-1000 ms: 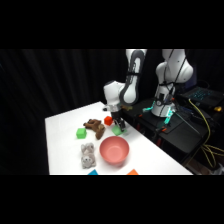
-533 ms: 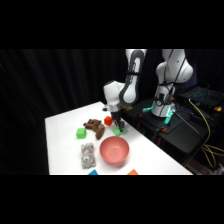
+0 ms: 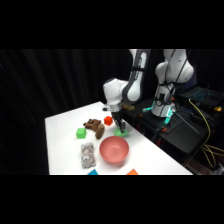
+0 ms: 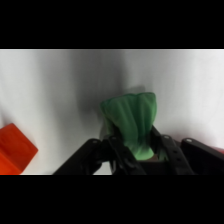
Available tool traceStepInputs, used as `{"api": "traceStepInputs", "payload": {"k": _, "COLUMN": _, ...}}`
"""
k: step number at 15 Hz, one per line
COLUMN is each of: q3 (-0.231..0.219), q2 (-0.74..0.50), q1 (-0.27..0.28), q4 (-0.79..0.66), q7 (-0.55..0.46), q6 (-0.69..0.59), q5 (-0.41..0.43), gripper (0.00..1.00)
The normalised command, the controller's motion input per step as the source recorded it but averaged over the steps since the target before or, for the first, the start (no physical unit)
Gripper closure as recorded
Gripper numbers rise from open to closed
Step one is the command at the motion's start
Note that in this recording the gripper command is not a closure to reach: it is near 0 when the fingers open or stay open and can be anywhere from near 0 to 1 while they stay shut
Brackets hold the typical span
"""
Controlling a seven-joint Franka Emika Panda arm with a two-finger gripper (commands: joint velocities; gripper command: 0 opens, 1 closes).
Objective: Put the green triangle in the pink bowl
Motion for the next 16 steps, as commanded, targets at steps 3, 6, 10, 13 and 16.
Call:
{"api": "traceStepInputs", "payload": {"k": 3, "q3": -0.190, "q2": -0.57, "q1": 0.277, "q4": -0.09, "q7": 0.47, "q6": -0.39, "q5": -0.222, "gripper": 1.00}}
{"api": "traceStepInputs", "payload": {"k": 6, "q3": -0.202, "q2": -0.51, "q1": 0.203, "q4": -0.06, "q7": 0.44, "q6": -0.36, "q5": -0.305, "gripper": 1.00}}
{"api": "traceStepInputs", "payload": {"k": 10, "q3": -0.145, "q2": -0.32, "q1": 0.124, "q4": 0.14, "q7": 0.37, "q6": -0.44, "q5": -0.377, "gripper": 1.00}}
{"api": "traceStepInputs", "payload": {"k": 13, "q3": -0.071, "q2": -0.04, "q1": 0.105, "q4": 0.37, "q7": 0.23, "q6": -0.46, "q5": -0.293, "gripper": 1.00}}
{"api": "traceStepInputs", "payload": {"k": 16, "q3": -0.051, "q2": 0.20, "q1": 0.109, "q4": 0.50, "q7": 0.11, "q6": -0.41, "q5": -0.221, "gripper": 1.00}}
